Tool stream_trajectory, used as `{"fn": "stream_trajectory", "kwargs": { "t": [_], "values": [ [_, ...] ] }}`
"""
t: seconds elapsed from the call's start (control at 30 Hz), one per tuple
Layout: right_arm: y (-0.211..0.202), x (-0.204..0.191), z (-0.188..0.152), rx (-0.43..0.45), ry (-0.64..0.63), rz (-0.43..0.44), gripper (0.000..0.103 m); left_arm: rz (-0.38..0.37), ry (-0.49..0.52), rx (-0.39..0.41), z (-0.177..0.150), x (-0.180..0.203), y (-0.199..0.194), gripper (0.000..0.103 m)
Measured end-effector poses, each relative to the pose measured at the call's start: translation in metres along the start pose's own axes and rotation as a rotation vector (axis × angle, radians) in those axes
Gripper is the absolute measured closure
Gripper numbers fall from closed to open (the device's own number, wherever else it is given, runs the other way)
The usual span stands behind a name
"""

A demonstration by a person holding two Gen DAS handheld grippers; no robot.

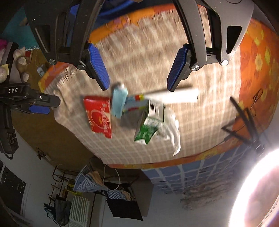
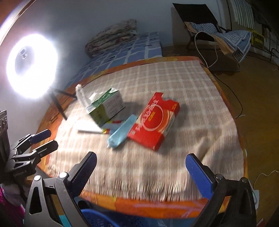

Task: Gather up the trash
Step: 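Move both tools back over the bed toward the carton and red box, then grasp the green milk carton with the left tool while the right tool grasps the red box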

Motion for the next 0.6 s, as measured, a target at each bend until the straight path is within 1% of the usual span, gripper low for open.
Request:
{"fn": "stream_trajectory", "kwargs": {
  "t": [0.17,0.27,0.4,0.6],
  "values": [
    [0.025,0.004,0.024,-0.024,0.047,-0.005,0.000,-0.001,0.022,0.011,0.027,-0.001,0.025,0.032],
    [0.041,0.006,0.032,-0.045,0.063,-0.016,0.000,0.014,0.023,0.015,0.041,-0.006,0.042,0.032],
    [0.064,0.013,0.042,-0.076,0.088,-0.049,0.000,0.037,0.052,0.012,0.051,-0.007,0.063,0.032],
    [0.093,0.030,0.053,-0.110,0.155,-0.095,0.000,0.056,0.072,-0.001,0.057,-0.013,0.089,0.032]
  ]
}}
Point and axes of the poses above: each gripper's, at about its wrist camera, not at the fingertips, and y roughly the way its jaws point, x to its right, z to its top, the point moved 6 cm from there along y, roughly the way its jaws point, and after that the axes turned 1 degree about -x, right-handed, at the moved point
